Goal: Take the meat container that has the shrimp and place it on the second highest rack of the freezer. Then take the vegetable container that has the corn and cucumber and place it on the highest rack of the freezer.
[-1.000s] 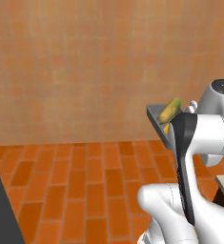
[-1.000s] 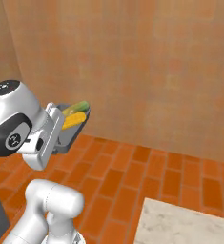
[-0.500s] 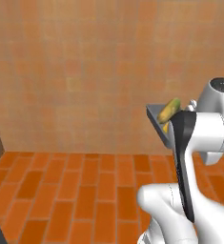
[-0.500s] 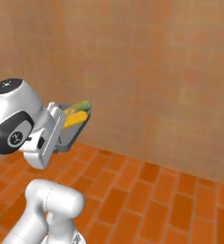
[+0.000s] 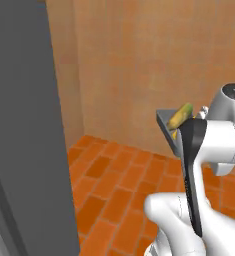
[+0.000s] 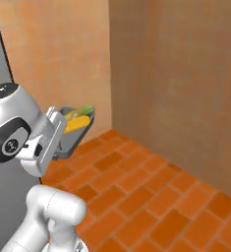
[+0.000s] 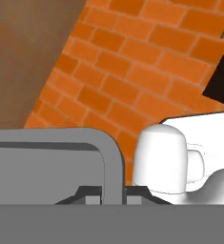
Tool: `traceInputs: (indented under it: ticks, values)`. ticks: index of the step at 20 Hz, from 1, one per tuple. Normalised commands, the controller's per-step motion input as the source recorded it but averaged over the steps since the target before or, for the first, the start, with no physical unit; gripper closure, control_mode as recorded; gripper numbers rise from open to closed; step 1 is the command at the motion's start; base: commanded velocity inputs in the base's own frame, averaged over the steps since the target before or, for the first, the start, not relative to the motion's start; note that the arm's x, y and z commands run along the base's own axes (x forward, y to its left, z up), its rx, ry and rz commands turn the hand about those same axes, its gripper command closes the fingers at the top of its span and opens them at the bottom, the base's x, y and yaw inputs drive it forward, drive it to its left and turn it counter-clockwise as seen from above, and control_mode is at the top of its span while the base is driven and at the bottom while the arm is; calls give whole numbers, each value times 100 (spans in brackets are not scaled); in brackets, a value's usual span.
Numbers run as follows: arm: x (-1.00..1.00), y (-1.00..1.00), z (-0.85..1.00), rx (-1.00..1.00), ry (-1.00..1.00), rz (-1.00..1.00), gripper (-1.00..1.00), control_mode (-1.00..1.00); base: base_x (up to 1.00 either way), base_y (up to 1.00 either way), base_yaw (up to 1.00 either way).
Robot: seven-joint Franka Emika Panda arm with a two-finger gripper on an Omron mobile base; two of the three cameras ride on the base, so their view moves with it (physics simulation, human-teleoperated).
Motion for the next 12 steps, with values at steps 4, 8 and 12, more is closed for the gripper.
traceInputs:
  ticks: [4, 8, 12]
  values:
    - [0, 0, 0, 0, 0, 0, 100, 100, 0, -20, 98]
    - [0, 0, 0, 0, 0, 0, 100, 100, 0, -42, 87]
    - [0, 0, 0, 0, 0, 0, 100, 100, 4, -52, 79]
